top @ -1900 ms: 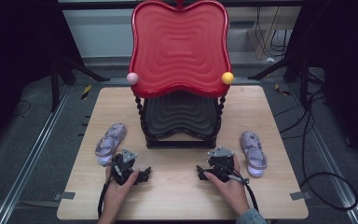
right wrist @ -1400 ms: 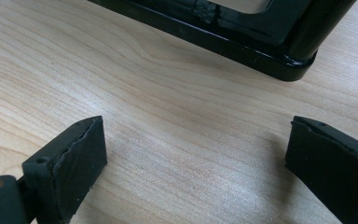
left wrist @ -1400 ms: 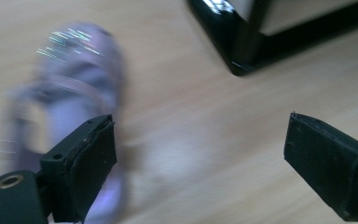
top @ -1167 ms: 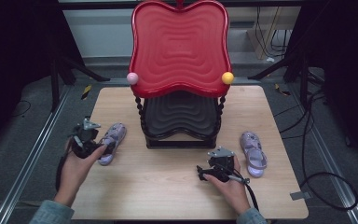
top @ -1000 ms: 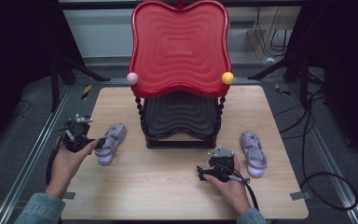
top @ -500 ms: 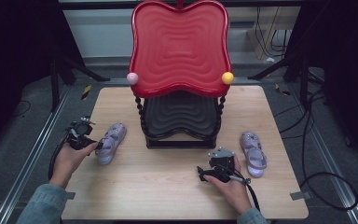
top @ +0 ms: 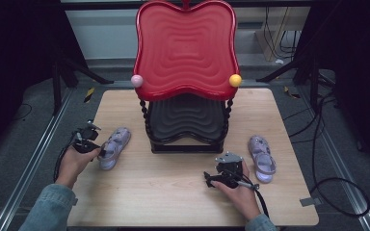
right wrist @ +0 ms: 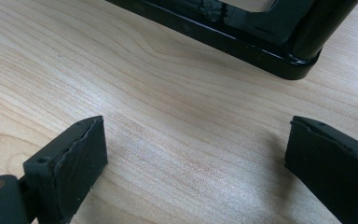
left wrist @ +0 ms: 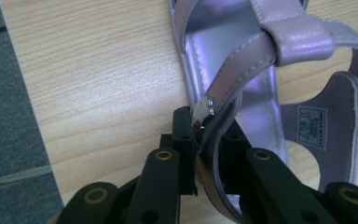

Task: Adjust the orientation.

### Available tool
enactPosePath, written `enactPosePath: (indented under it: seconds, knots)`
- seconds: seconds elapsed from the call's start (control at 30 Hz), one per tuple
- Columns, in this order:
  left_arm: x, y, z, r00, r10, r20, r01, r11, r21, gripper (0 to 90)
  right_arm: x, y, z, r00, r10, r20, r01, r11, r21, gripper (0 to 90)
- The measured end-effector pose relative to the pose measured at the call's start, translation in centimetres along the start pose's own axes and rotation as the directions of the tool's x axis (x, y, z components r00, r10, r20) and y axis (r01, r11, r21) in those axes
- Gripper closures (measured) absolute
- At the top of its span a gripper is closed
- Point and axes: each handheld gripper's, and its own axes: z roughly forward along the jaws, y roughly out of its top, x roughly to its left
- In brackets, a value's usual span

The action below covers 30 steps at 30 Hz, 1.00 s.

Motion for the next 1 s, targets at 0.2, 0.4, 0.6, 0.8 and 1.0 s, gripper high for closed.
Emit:
enactPosePath:
  seconds: [0.2, 0.4, 0.6, 0.8, 1.0]
  knots:
    - [-0.8, -1.7, -2.3, 0.9974, 0.07, 0.014, -0.07, 0.9973, -0.022, 82.1, 0.0, 0.0, 0.0, 1.0, 0.0, 0.0, 0.0, 1.0, 0.0, 5.7]
    - [-4.2, -3.9, -5.1, 0.979, 0.198, 0.049, -0.192, 0.9764, -0.098, 82.2, 0.0, 0.0, 0.0, 1.0, 0.0, 0.0, 0.0, 1.0, 0.0, 5.7]
    - [-9.4, -3.4, -4.3, 0.9352, 0.334, 0.117, -0.319, 0.9387, -0.13, 82.1, 0.0, 0.0, 0.0, 1.0, 0.0, 0.0, 0.0, 1.0, 0.0, 5.7]
    - [-13.6, -2.1, -1.8, 0.8945, 0.418, 0.159, -0.402, 0.9073, -0.123, 82.1, 0.0, 0.0, 0.0, 1.0, 0.0, 0.0, 0.0, 1.0, 0.0, 5.7]
    - [-15.0, -1.9, -0.2, 0.8698, 0.468, 0.157, -0.459, 0.8838, -0.089, 82.0, 0.0, 0.0, 0.0, 1.0, -0.001, 0.0, 0.001, 1.0, 0.0, 5.7]
